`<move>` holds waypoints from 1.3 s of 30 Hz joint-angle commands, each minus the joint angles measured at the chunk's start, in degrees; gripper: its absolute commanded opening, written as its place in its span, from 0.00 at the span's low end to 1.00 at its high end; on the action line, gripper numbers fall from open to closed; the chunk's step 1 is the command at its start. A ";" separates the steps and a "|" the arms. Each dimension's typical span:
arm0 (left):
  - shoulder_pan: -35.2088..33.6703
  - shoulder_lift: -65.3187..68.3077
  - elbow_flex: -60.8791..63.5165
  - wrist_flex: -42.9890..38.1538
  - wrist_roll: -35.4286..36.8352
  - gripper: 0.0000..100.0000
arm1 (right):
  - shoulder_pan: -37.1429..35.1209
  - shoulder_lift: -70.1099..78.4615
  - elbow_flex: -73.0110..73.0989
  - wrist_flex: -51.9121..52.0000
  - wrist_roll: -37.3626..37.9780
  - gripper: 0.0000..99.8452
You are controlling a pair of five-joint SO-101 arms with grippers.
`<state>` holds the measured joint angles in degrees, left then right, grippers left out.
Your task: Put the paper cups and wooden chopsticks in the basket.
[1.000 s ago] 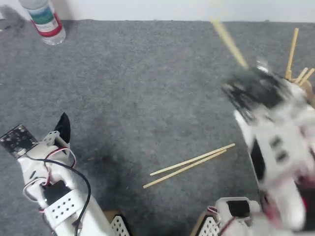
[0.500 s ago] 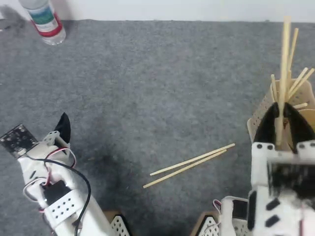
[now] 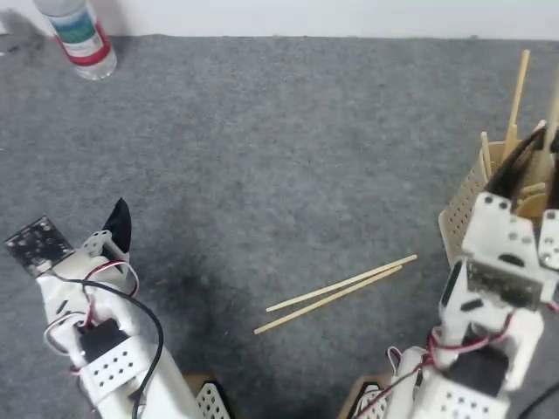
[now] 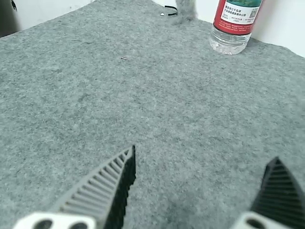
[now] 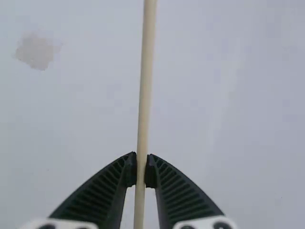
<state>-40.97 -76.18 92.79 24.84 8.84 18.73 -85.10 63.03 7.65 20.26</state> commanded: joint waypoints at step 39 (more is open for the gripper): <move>0.26 -0.70 -1.89 0.00 -0.53 0.39 | 7.08 23.78 -8.62 1.19 -15.65 0.13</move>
<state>-41.05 -76.18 92.79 24.84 8.84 26.73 -61.10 58.64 7.38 5.41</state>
